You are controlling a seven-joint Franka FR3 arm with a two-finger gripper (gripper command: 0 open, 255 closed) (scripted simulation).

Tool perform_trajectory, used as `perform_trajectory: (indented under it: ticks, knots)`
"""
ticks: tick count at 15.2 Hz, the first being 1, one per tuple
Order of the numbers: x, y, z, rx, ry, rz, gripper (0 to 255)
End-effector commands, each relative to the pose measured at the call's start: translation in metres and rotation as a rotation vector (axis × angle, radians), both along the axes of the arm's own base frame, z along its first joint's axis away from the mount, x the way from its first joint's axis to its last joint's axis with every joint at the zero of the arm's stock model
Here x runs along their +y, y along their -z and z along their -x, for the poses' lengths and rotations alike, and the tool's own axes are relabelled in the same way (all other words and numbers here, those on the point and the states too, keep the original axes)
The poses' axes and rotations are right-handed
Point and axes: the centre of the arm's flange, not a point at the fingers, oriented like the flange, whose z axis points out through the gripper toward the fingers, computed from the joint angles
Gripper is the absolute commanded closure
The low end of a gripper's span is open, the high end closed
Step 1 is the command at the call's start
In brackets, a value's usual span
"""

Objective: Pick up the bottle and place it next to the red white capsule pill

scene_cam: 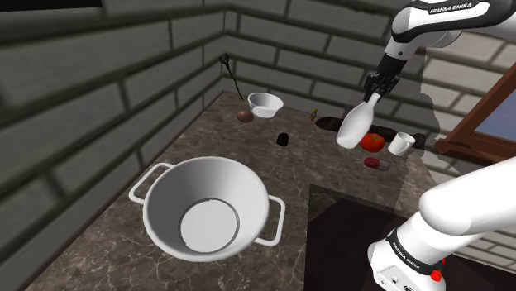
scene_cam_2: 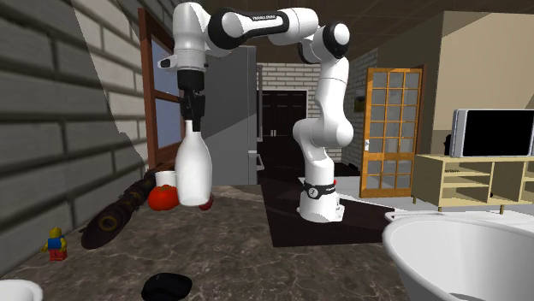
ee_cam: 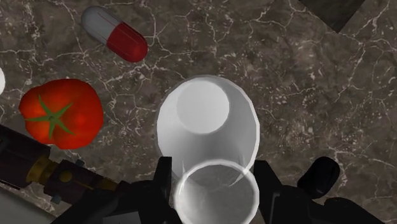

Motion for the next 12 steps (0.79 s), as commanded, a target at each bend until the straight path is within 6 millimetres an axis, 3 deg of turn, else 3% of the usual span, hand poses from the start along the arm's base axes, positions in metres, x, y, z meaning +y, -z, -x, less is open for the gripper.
perform_trajectory:
  ticks: [1, 12]
  knots:
    - [0.000, 0.011, -0.001, -0.001, 0.000, 0.001, 255]
    - [0.000, 0.069, -0.001, -0.001, 0.000, 0.001, 255]
